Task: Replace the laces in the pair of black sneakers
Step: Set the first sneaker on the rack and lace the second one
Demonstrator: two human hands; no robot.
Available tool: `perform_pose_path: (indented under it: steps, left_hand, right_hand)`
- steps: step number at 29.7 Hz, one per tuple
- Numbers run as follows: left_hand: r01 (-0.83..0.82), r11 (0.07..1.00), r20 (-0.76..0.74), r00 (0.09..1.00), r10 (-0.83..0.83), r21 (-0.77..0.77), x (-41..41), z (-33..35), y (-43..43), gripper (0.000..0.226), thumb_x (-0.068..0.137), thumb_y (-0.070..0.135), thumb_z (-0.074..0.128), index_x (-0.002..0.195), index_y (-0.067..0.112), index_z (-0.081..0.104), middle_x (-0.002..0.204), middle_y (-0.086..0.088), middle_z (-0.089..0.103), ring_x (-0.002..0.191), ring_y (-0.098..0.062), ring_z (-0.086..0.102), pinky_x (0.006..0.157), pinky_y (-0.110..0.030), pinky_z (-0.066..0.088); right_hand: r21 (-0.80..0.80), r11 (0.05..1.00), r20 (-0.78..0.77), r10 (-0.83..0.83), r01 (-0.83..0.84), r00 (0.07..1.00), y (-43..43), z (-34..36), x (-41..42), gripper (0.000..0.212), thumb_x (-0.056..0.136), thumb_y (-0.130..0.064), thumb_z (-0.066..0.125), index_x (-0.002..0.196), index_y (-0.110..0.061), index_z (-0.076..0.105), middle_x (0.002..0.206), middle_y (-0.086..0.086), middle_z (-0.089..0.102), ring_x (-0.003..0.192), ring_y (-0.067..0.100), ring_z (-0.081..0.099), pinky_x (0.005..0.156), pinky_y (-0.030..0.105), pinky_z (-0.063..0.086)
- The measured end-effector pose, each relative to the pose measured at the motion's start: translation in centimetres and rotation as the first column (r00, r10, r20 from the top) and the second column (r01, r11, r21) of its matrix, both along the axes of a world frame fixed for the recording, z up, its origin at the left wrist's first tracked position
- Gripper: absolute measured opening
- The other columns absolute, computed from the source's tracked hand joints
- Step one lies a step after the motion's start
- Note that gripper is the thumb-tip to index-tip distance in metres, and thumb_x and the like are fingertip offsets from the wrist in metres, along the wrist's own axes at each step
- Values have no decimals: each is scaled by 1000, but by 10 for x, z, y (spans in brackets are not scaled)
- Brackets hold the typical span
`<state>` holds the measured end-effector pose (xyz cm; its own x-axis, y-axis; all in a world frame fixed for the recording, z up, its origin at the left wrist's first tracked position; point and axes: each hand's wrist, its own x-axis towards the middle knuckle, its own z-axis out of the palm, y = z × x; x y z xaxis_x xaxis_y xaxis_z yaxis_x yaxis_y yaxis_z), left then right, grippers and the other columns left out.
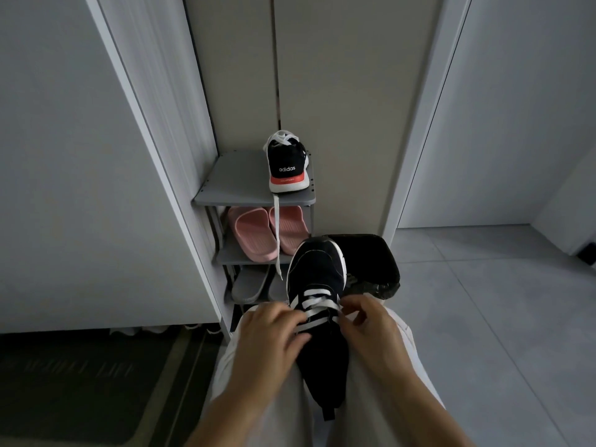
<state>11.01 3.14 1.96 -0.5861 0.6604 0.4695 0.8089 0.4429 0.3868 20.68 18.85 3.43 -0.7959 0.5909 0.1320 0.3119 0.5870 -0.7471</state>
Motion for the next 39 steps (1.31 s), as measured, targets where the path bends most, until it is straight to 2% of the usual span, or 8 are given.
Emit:
perform_pose_path:
  steps: [3, 9, 13, 17, 22, 26, 31, 39]
  left_hand:
    - [-38, 998, -124, 992, 32, -41, 9, -2, 25, 35, 59, 22, 83, 89, 23, 66, 80, 4, 52, 79, -12, 40, 75, -23, 35]
    - [-70, 995, -230, 972, 54, -65, 7, 0, 39, 23, 57, 18, 86, 68, 20, 66, 69, 5, 51, 73, -13, 42, 70, -23, 27]
    - [-10, 999, 163, 987, 2, 52, 1, 2, 14, 13, 68, 34, 71, 68, 27, 61, 74, 14, 51, 74, -1, 48, 73, -22, 36]
    - [-74, 991, 579, 815, -3, 109, -9, 8, -23, 17, 81, 19, 69, 67, 23, 59, 78, 10, 60, 78, -4, 57, 70, -8, 40]
    - [-241, 968, 793, 576, 198, -66, -20, 12, -72, 5, 83, 10, 64, 79, 12, 65, 75, -7, 63, 71, -16, 59, 64, -22, 46]
    - [-56, 989, 860, 489, 144, -134, -23, 20, -90, 4, 80, 9, 66, 78, 12, 68, 73, -4, 64, 72, -16, 61, 66, -22, 48]
    - [230, 933, 848, 516, 123, -276, -20, 23, -87, 20, 80, 15, 70, 67, 30, 68, 72, 10, 66, 68, 1, 59, 71, -15, 47]
    - [153, 877, 744, 607, 281, -456, -34, 13, -98, 4, 82, 19, 67, 80, 19, 64, 84, 1, 65, 79, -7, 62, 73, -16, 50]
  right_hand:
    - [16, 999, -37, -50, 51, 998, -2, 1, 1, 9, 84, -20, 65, 86, -29, 63, 75, -17, 53, 69, -2, 51, 67, 1, 36]
    - [39, 992, -258, -103, 117, 961, -3, -13, -1, 24, 79, -3, 68, 81, -25, 60, 80, -18, 54, 78, 5, 55, 67, 5, 40]
    - [-6, 993, -327, -111, 115, 939, -3, -15, 1, 43, 79, -1, 67, 79, -40, 50, 82, -16, 56, 83, 3, 52, 65, 7, 41]
    - [-107, 989, -315, -132, 103, 940, -2, -14, 2, 39, 83, -4, 62, 80, -41, 50, 81, -13, 58, 80, 2, 52, 62, 7, 39]
    - [-96, 988, -236, -142, 122, 961, -1, -16, 3, 32, 85, -13, 60, 81, -44, 51, 81, -13, 60, 75, 5, 54, 62, 14, 42]
    - [-3, 998, -194, -63, 64, 979, -4, -10, 1, 17, 86, -14, 61, 92, -31, 61, 86, -16, 57, 84, 0, 51, 67, 4, 38]
    - [34, 999, -183, 6, 0, 983, -8, -6, -2, 9, 81, -17, 70, 88, -20, 66, 82, -15, 57, 86, -7, 50, 67, 2, 37]
    - [97, 994, -170, 63, -47, 983, -10, 4, 6, 7, 80, -15, 70, 86, -16, 67, 84, -10, 61, 90, -18, 44, 70, -2, 34]
